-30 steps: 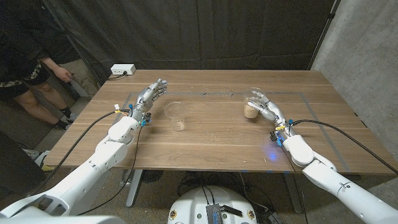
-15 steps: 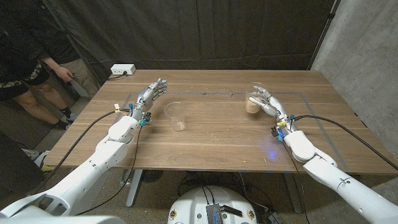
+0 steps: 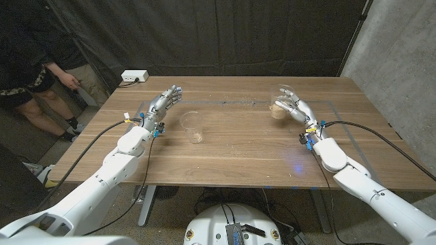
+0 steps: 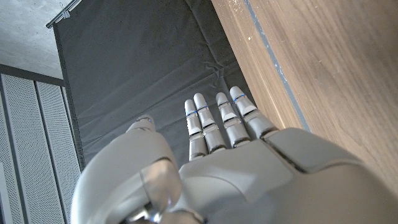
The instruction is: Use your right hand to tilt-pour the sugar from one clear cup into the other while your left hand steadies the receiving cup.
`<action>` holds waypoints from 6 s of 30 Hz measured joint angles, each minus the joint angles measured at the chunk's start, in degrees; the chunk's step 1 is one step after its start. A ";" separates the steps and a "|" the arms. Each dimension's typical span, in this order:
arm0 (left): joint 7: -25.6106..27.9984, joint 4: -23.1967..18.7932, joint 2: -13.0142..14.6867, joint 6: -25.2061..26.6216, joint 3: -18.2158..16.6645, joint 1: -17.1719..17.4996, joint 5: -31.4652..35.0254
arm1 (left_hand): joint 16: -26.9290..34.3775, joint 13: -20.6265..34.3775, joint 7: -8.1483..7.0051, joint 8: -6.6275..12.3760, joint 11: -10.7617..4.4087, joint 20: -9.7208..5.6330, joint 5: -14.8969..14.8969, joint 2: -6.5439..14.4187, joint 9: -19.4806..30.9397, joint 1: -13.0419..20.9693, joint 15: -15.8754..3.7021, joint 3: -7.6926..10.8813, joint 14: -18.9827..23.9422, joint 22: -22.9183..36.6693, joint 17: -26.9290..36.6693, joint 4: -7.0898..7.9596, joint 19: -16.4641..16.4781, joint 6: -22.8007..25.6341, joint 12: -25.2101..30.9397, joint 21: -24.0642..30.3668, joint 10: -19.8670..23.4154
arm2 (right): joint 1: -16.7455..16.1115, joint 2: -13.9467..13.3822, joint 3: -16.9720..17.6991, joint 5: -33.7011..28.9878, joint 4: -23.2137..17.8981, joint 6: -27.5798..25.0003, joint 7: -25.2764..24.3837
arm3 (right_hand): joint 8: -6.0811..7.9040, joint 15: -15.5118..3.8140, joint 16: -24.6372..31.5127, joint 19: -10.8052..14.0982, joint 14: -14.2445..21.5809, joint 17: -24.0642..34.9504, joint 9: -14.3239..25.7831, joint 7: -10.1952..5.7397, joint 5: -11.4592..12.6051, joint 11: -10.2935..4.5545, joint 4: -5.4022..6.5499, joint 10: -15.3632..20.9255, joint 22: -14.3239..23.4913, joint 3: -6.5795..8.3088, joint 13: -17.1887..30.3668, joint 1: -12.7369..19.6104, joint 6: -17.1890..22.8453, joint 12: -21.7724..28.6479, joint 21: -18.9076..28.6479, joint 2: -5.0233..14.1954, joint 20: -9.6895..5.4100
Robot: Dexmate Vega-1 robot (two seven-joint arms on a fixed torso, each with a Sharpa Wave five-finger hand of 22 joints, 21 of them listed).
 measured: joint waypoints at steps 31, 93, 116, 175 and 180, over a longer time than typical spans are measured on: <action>2.51 -4.07 1.48 0.87 -0.33 2.70 0.15 | 0.00 0.28 0.01 0.00 0.00 0.00 0.00 -0.46 0.00 -0.46 -0.20 0.23 0.20 0.00 0.00 -0.24 0.00 -0.01 0.00 0.00 -0.02 | 1.13 -1.13 1.91 1.86 1.16 1.17 1.09 | 0.84 0.00 0.00 1.44 1.83 1.26 -0.01 0.84 -0.70 0.18 -0.24 1.25 0.38 0.23 1.04 0.84 1.84 1.67 0.78 0.30 -0.01; -5.21 -5.65 15.43 -4.63 -3.39 10.30 -1.25 | -0.45 0.54 0.22 -0.87 0.18 0.21 1.33 -6.55 0.28 -0.68 -0.20 -1.91 -0.23 0.02 -0.13 -1.58 0.84 -1.88 -0.84 -0.39 -0.85 | -1.55 -4.93 3.58 -0.20 -5.69 -5.26 0.30 | 1.69 0.02 0.01 1.42 3.25 2.64 -0.03 1.06 -1.34 0.21 -0.24 2.26 0.63 0.22 2.61 2.20 4.31 3.59 1.26 0.15 0.00; -14.57 -0.22 18.38 -4.87 -1.79 5.76 0.17 | -0.45 0.53 -0.09 -1.32 0.18 0.21 1.84 -6.55 0.27 -0.68 -0.20 -2.07 -0.22 0.01 -0.13 -1.75 0.83 -2.19 -1.33 -0.39 -0.84 | 1.30 -3.81 2.02 -2.03 -6.37 -8.56 0.07 | 1.71 -0.30 0.01 1.42 3.58 3.18 -0.03 1.04 -1.56 0.10 0.18 2.78 0.63 0.32 2.91 2.34 4.93 4.21 1.48 0.12 0.00; -13.28 10.77 17.22 -19.00 4.78 3.29 13.76 | -1.66 1.44 -0.31 -5.33 -0.12 1.74 5.00 -17.81 0.91 -1.07 0.21 -10.63 -6.18 0.03 -0.15 -4.58 -1.36 -13.27 -4.21 -1.94 -8.13 | 1.83 -7.82 2.32 -2.97 -10.36 -12.33 3.54 | 1.90 -0.28 -0.72 1.41 4.39 4.24 -0.05 1.46 -2.01 0.11 0.40 3.38 0.63 0.07 3.93 2.09 7.17 5.54 1.75 0.54 0.00; -11.71 9.04 19.33 -18.35 4.65 4.33 14.75 | -1.66 1.61 -0.39 -5.43 -0.12 1.74 5.11 -17.95 1.09 -1.21 -0.02 -11.17 -6.41 0.03 -0.15 -4.34 -1.36 -13.34 -4.21 -1.94 -8.13 | 2.14 -7.82 2.20 -2.97 -10.24 -12.32 3.83 | 1.89 -0.28 -0.90 1.41 4.39 4.50 -0.17 1.46 -2.01 0.11 0.40 3.37 0.62 0.07 3.93 2.10 7.16 5.54 1.75 0.55 0.00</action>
